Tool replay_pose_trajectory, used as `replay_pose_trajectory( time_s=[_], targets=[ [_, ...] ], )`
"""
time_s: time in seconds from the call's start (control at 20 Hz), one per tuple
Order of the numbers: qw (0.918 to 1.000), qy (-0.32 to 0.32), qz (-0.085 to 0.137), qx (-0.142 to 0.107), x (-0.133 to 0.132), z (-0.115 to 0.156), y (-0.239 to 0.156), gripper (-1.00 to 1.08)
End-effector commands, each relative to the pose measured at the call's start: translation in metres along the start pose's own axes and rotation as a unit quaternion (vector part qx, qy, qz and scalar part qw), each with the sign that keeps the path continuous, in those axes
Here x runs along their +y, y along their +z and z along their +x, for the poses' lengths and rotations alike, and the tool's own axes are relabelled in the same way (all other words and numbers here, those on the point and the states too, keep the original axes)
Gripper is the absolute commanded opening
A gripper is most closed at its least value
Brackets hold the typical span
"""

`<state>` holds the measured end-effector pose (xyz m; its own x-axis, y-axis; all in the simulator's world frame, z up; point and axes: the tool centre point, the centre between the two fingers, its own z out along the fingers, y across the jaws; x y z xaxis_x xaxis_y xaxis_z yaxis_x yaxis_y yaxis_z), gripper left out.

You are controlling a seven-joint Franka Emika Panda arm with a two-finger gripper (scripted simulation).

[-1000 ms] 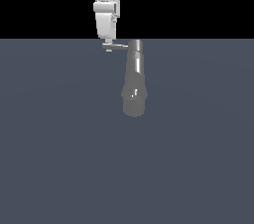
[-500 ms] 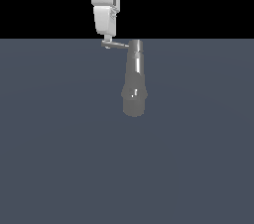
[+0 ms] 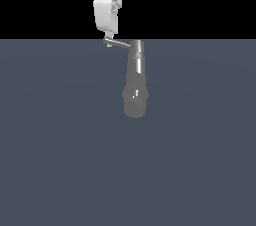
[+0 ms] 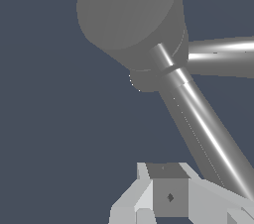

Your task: Turn on the faucet by rotating a designated handle.

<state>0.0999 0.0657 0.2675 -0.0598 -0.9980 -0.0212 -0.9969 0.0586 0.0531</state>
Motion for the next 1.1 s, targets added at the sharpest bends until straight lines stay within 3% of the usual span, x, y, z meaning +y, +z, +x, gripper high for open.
replay_pose_trajectory(
  time_s=[0.0,0.25,1.05],
  targets=[
    [1.0,-0.006,-0.005,-0.001,0.01,-0.009,-0.001,-1.0],
    [1.0,-0.001,0.002,-0.001,0.012,-0.002,-0.008,-1.0],
    [1.0,-0.004,-0.002,-0.001,0.053,0.031,-0.022,-1.0]
  ],
)
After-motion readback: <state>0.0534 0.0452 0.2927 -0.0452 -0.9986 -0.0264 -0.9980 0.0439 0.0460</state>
